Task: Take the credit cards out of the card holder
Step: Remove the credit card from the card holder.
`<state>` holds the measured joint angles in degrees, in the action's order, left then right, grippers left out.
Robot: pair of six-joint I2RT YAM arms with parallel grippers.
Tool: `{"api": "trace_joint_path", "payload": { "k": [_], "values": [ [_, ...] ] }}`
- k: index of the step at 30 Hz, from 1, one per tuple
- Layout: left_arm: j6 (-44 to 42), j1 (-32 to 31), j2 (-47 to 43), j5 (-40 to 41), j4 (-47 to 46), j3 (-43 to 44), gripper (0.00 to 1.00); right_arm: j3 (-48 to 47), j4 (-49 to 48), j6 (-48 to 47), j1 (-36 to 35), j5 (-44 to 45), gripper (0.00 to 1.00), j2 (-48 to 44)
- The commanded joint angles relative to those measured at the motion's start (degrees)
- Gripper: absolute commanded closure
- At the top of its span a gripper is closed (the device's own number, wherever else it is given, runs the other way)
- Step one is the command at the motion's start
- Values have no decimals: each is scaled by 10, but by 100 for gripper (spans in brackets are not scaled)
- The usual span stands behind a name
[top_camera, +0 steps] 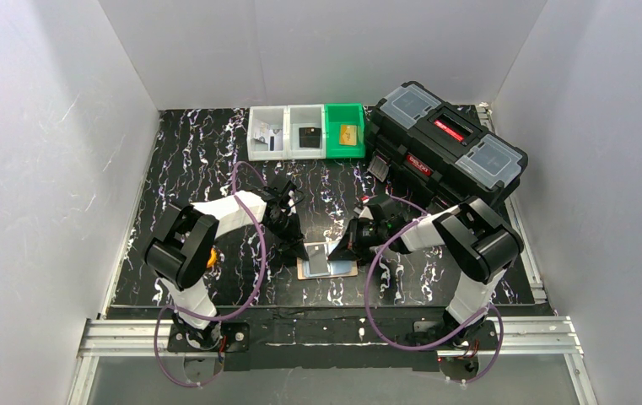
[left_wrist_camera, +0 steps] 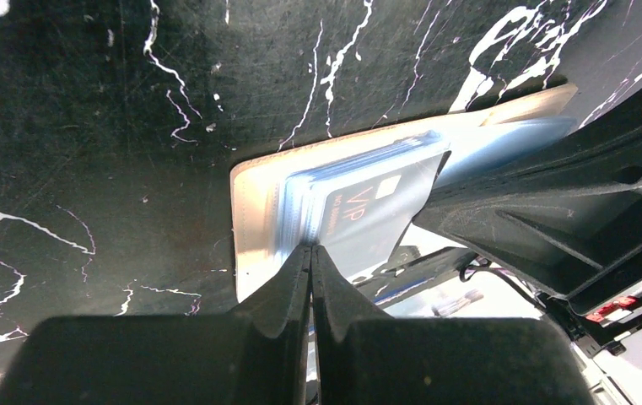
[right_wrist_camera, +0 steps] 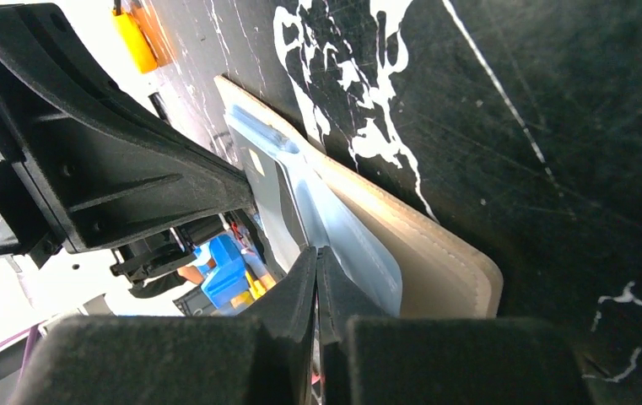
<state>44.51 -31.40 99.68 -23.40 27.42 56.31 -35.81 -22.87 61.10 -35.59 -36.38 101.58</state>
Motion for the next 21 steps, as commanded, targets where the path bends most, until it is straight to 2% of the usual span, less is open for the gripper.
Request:
{"api": "trace_joint_path", "payload": {
  "k": [1, 3, 5, 21],
  "values": [
    [-30, -1, 54, 124, 34, -43, 100, 8, -14, -11, 3, -6, 88, 7],
    [-31, -1, 55, 120, 31, -44, 100, 10, -24, -6, 2, -12, 82, 12],
    [-30, -1, 57, 115, 29, -45, 100, 10, -29, -4, 2, -15, 80, 16],
    [-10, -29, 76, 91, 19, -28, 100, 13, -135, 58, -5, -56, 81, 74]
  ]
}}
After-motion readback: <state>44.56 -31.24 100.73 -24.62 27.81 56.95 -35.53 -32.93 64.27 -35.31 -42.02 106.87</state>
